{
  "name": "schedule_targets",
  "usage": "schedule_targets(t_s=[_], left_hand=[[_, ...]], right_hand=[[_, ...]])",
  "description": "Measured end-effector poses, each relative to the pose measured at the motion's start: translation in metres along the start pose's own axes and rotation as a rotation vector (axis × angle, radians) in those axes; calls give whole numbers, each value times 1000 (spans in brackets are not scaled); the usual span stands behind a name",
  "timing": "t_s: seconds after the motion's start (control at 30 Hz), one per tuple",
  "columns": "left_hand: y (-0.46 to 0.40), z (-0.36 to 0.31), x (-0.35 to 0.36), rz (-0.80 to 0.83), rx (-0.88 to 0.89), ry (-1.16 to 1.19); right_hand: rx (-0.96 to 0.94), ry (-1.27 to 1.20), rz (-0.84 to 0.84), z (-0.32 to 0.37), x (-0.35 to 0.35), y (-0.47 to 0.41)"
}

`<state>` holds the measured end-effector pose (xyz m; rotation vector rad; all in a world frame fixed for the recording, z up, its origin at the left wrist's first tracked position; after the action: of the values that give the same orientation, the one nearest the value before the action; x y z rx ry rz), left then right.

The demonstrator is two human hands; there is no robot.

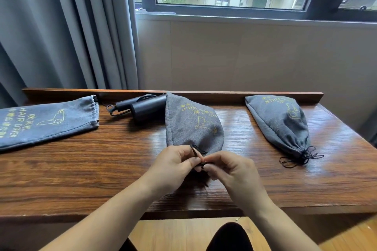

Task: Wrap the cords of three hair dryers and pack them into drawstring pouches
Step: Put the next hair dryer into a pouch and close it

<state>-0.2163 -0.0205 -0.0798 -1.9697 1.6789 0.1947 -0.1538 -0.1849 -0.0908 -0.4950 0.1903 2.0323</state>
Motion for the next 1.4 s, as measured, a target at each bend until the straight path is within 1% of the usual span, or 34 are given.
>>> schedule_targets(t_s=[0.13,0.23,0.33,0.43,0.5,0.57,0.67,0.73,0.77,0.83,0.9,0.97,1.03,1.1,1.17,1.2,1.3,1.4], left_hand=[[0,-3,-2,-34,-15,95],[0,-2,-2,-17,12,26],[0,2,-2,-16,10,1],[-1,2,-2,-21,18,-28],[0,1,-2,-27,32,-87],[0,2,-1,-32,27,-96],[0,0,2,-52,-5,67],[1,-2,1,-32,-23,172],[2,-2,0,-10,-17,165],[4,-4,-1,1,27,-6],[6,-9,-1,-47,95,-183],[7,-15,0,-113,149,-262],[8,-16,2,-174,148,-266],[10,-13,3,-220,95,-166],[10,-11,6,-255,39,-27],[10,-10,8,-269,30,-3],[10,-10,7,-300,108,-130],[11,-13,4,-251,304,-334]], right_hand=[[80,-73,24,-1,-1,-2],[45,49,74,-2,0,-4],[-36,168,54,-1,-2,-4],[-23,166,43,1,-2,-4],[15,121,44,2,0,-3],[39,80,29,3,2,-2],[84,78,7,5,1,-1],[173,-12,36,5,0,-2],[226,-79,58,5,-1,-2],[304,-201,105,5,-1,-1],[327,-270,129,6,0,0],[320,-294,125,7,-1,-1],[303,-294,108,8,-2,0],[259,-252,66,10,-3,1],[185,-149,-12,12,-3,4],[150,-95,-50,14,-3,5],[120,-58,-84,17,-1,8],[231,-204,7,13,1,9]])
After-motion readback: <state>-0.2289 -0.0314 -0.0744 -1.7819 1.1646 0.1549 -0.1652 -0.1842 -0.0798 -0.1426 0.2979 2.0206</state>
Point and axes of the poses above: each hand's wrist, its own y-axis away from the middle knuckle, its own x-axis out of the palm, z = x × y, the point moved 2 cm from there along -y, towards the middle knuckle, and after that the axes turned 15 degrees about x, right-handed, at the moved point
